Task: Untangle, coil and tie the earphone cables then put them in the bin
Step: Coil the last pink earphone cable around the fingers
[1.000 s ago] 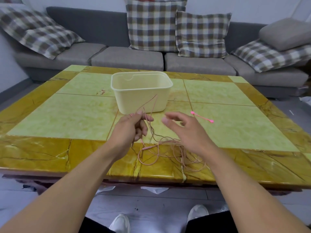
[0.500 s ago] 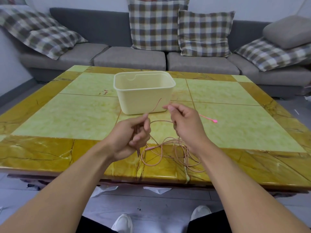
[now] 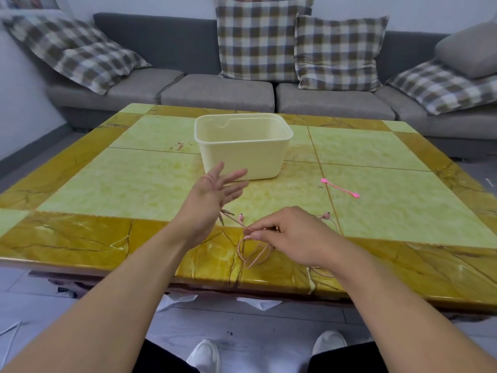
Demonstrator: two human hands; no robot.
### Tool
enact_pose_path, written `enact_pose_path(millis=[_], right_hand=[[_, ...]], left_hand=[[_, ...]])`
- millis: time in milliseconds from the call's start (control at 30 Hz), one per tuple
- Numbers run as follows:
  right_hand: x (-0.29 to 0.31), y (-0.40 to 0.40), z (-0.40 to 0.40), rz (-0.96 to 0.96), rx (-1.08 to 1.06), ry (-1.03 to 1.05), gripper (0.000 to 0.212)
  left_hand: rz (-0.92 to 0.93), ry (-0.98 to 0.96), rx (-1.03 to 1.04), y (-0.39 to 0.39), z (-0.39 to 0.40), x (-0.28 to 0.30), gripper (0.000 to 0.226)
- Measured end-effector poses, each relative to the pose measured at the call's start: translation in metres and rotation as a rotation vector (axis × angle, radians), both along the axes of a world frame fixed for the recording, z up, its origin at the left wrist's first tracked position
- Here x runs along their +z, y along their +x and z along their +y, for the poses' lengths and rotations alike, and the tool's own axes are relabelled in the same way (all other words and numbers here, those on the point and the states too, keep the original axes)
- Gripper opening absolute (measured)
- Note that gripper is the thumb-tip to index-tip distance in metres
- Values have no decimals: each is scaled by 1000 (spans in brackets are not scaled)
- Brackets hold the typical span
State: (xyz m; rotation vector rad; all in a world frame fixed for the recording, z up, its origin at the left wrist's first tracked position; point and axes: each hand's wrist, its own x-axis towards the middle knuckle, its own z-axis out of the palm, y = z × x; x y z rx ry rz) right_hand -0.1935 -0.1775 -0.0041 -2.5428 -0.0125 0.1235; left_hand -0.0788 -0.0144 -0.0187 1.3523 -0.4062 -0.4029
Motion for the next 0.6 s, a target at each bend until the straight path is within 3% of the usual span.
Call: enact_pose_path(millis=[100, 200, 333, 433, 533, 600], right_hand=[[8, -4, -8, -112, -41, 22, 15], [12, -7, -10, -204, -47, 91, 15], [14, -7, -9, -366, -63, 215, 13], [21, -10, -11, -373, -24, 317, 12], [26, -18, -15, -178, 78, 254, 12], [20, -19, -15, -9, 110, 124, 13]], left_hand=[[-111, 232, -166, -9, -3, -5, 77], [-31, 327, -216, -18, -9, -2, 73], [-20, 412, -311, -27, -12, 7, 38], [148, 179, -143, -31, -22, 7, 34], [492, -228, 138, -12, -22, 4, 30], [695, -399, 191, 5, -13, 3, 30]])
